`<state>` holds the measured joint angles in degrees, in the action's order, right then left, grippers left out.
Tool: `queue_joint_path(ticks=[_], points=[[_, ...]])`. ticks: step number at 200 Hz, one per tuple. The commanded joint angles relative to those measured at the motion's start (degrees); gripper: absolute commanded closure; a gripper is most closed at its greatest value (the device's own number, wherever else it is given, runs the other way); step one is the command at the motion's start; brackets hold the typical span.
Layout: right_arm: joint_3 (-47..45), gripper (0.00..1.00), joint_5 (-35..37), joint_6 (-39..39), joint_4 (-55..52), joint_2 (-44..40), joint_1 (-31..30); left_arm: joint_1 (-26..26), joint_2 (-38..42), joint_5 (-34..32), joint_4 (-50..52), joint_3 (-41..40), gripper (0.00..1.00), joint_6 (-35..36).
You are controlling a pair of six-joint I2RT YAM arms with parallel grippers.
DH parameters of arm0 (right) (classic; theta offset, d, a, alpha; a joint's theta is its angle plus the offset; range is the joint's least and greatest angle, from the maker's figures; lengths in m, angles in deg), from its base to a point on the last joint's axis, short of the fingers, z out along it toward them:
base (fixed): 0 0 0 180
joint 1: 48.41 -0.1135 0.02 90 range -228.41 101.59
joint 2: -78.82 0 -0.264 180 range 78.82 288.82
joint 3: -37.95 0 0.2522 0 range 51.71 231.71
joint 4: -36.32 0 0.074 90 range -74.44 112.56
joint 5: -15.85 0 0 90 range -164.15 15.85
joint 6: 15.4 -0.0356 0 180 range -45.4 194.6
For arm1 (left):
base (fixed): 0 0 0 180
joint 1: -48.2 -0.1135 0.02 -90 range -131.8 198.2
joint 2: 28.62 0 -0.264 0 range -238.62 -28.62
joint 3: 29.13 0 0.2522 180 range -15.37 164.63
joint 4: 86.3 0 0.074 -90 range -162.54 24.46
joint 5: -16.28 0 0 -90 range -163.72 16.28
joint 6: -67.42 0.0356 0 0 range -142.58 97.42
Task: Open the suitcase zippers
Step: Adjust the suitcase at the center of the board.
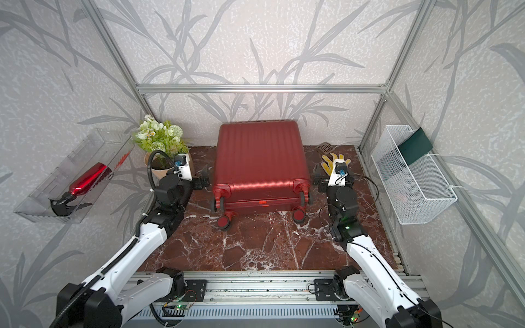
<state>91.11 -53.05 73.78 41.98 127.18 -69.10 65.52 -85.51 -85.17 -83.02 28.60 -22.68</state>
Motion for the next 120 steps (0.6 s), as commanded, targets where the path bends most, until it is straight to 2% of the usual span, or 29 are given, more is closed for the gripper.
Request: queue_joint_path(ticks=[1, 9, 17, 22, 28, 36, 47, 57, 65, 82, 120], points=[[9.8, 0.01, 8.3, 0.8, -24.6, -0.8, -11.0, 8.5, 3.3, -8.3, 19.2, 4.2, 0.01, -1.4], [13.7, 0.01, 11.0, 2.1, -29.0, 0.3, -16.8, 10.5, 4.3, -10.8, 23.1, 5.9, 0.01, -5.8], [17.3, 0.01, 9.2, 0.8, -34.4, 1.2, -20.6, 10.4, 4.8, -10.6, 30.4, 8.6, 0.01, -13.5], [19.7, 0.01, 5.1, -1.6, -38.8, 1.5, -21.3, 10.1, 4.9, -9.9, 34.8, 10.5, 0.01, -16.3], [21.4, 0.01, -0.2, -4.6, -42.5, 1.4, -21.3, 9.7, 4.8, -8.3, 38.3, 12.0, 0.01, -16.5], [21.8, 0.01, -5.1, -10.4, -42.9, 0.7, -21.2, 9.4, 4.6, -8.6, 40.6, 13.2, 0.01, -17.3], [22.2, 0.01, -15.2, -13.9, -42.7, 0.5, -19.7, 8.9, 4.8, -9.3, 41.0, 12.5, 0.01, -20.1], [26.1, 0.01, -20.3, -17.4, -46.9, 3.4, -18.3, 6.2, 4.4, -4.3, 42.3, 13.0, 0.01, -21.4], [30.0, 0.01, -21.4, -18.8, -52.1, 7.2, -17.9, 2.7, 3.2, 1.4, 42.9, 13.4, 0.01, -22.7], [33.4, 0.01, -27.6, -17.4, -56.7, 12.9, -18.4, -3.9, 0.4, 11.1, 42.8, 13.6, 0.01, -25.4], [28.3, 0.00, -31.0, -21.2, -51.1, 14.7, -19.1, -4.8, -5.1, 26.2, 37.0, 13.7, 0.04, -27.8]])
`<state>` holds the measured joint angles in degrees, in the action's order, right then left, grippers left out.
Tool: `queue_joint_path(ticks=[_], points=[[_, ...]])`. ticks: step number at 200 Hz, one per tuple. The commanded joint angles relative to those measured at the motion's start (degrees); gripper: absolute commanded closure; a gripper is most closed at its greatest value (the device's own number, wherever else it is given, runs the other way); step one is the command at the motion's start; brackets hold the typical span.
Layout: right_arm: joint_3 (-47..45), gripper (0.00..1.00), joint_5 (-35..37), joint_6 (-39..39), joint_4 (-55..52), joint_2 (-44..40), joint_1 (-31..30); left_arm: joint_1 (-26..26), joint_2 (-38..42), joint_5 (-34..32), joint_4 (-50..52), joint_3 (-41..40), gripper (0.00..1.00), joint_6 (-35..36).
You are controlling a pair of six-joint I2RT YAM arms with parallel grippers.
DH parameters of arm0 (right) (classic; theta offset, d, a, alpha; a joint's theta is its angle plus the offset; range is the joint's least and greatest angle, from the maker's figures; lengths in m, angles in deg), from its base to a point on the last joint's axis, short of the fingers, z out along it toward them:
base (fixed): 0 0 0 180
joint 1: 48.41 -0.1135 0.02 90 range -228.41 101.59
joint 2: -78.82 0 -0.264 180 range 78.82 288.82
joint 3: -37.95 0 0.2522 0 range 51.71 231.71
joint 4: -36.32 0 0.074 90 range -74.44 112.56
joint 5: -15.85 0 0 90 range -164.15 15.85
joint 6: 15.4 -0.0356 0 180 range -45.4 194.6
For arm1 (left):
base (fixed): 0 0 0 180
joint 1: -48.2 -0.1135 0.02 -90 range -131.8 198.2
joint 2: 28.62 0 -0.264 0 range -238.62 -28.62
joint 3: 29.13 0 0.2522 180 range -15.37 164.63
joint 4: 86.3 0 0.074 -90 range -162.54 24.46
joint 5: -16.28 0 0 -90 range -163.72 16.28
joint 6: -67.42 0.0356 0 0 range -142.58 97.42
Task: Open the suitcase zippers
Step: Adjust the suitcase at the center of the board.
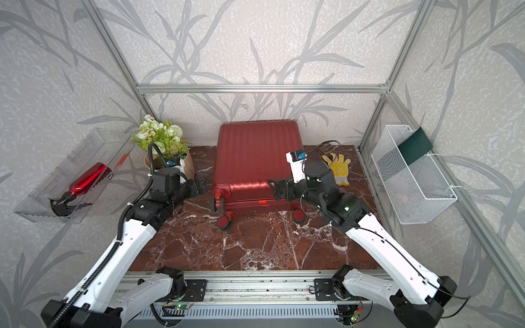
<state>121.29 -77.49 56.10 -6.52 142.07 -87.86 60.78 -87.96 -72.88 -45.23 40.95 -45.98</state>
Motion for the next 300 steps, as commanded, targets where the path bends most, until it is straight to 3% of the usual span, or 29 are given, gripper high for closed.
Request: queue_joint_path(ticks=[1, 37, 100, 122, 149, 165, 182, 200, 223, 254, 273, 300], points=[[-1.8, 0.00, -6.7, -3.6, -2.6, -0.1, -0.3, 0.0, -2.8, 14.3, -0.9, 1.4, 0.04, -4.6], [-1.4, 0.02, -9.6, -4.5, -4.2, 2.5, -0.3, 2.1, -4.4, 23.7, -5.2, 0.6, 0.06, -7.7], [-0.5, 0.02, -8.5, -4.4, -5.4, 3.6, -0.2, 17.6, -8.8, 31.4, -10.2, 2.8, 0.07, -10.3], [0.4, 0.02, -6.6, -3.4, -7.8, 3.2, 0.6, 25.0, -8.3, 26.6, -6.3, 6.6, 0.08, -5.5], [0.7, 0.02, -3.9, -2.3, -10.1, 0.9, 2.0, 26.2, -1.8, 13.5, -4.5, 1.4, 0.15, -0.8], [-1.2, 0.03, -3.0, -1.0, -8.1, -2.4, 2.1, 26.3, 5.2, 8.3, -13.1, -9.2, 0.24, 1.9], [-2.7, 0.04, -3.3, 0.7, -6.8, -4.7, 2.3, 26.8, 12.5, 5.2, -29.3, -23.3, 0.32, 3.7], [-4.7, 0.07, -2.3, 2.2, -5.1, -6.2, 2.3, 27.6, 15.0, 3.1, -42.1, -32.6, 0.38, 6.3], [-9.6, 0.10, -3.3, 3.9, 0.6, -9.3, 2.4, 30.4, 9.5, 0.1, -44.4, -33.5, 0.38, 9.7], [-16.9, 0.13, -3.6, 6.2, 10.5, -14.5, 2.3, 34.4, -0.6, -2.3, -56.3, -35.2, 0.45, 19.7], [-17.8, 0.13, -3.9, 7.1, 11.8, -15.5, 2.4, 35.0, -5.4, -3.6, -67.9, -38.8, 0.46, 27.1], [-17.6, 0.13, -4.4, 7.5, 11.3, -15.9, 2.4, 34.8, -11.4, -3.1, -69.0, -37.3, 0.50, 30.5]])
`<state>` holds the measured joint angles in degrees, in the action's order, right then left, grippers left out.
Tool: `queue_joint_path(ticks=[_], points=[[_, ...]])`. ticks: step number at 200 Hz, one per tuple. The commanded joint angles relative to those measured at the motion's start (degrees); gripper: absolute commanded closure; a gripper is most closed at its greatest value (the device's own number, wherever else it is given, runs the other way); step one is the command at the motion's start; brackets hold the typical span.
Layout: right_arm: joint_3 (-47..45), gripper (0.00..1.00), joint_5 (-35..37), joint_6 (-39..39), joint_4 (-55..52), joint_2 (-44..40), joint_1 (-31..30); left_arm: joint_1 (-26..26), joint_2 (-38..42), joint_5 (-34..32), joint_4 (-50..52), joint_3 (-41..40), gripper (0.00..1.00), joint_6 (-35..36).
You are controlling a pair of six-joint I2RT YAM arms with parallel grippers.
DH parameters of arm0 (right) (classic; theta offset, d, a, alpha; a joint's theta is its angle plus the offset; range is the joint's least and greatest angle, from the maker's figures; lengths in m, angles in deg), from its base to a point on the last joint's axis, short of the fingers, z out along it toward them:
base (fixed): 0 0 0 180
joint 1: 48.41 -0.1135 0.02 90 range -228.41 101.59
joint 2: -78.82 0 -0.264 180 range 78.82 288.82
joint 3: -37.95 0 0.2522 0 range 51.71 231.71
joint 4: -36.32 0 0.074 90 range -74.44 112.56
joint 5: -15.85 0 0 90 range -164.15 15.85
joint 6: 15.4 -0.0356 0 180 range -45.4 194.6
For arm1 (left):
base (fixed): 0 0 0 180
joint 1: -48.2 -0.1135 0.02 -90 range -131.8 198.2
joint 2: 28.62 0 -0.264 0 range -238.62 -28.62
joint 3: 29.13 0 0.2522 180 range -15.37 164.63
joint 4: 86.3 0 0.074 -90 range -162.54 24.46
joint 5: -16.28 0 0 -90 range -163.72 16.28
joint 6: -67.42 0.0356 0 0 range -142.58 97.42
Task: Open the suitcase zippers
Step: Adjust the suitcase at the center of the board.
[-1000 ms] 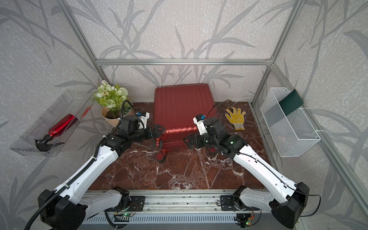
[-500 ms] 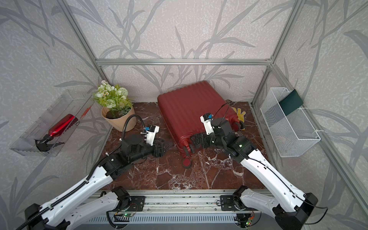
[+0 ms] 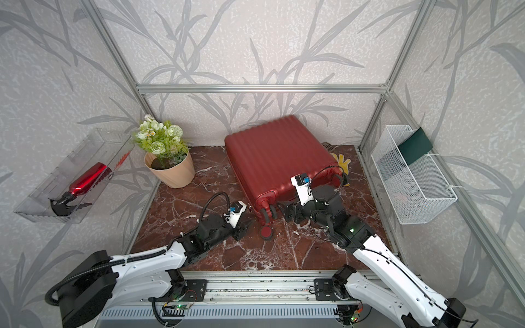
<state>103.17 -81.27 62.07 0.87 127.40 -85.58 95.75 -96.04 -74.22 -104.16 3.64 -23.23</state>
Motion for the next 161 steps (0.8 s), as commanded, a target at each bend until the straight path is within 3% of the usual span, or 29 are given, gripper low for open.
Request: queue_joint_path(ticks=[1, 67, 94, 110, 161], points=[[0.6, 0.13, -0.7, 1.4, 4.0, -1.3, 0.2, -0.2, -3.5, -1.8, -10.6, -0.2, 0.50, 7.6], [-3.3, 0.16, -2.8, 0.1, 7.0, -6.3, 0.2, -2.6, -12.4, -4.3, -29.0, -4.0, 0.54, 7.0], [-4.4, 0.17, -3.2, 0.0, 7.7, -8.2, 0.2, -3.6, -19.2, -2.1, -41.8, -4.5, 0.55, 6.6], [-4.7, 0.17, -3.5, -0.1, 7.2, -8.9, 0.2, -4.0, -25.6, 2.5, -49.4, -3.5, 0.57, 6.0], [-4.1, 0.18, -5.3, -0.4, 2.5, -8.9, 0.1, -4.2, -30.7, 8.7, -49.6, -0.5, 0.73, 7.1]])
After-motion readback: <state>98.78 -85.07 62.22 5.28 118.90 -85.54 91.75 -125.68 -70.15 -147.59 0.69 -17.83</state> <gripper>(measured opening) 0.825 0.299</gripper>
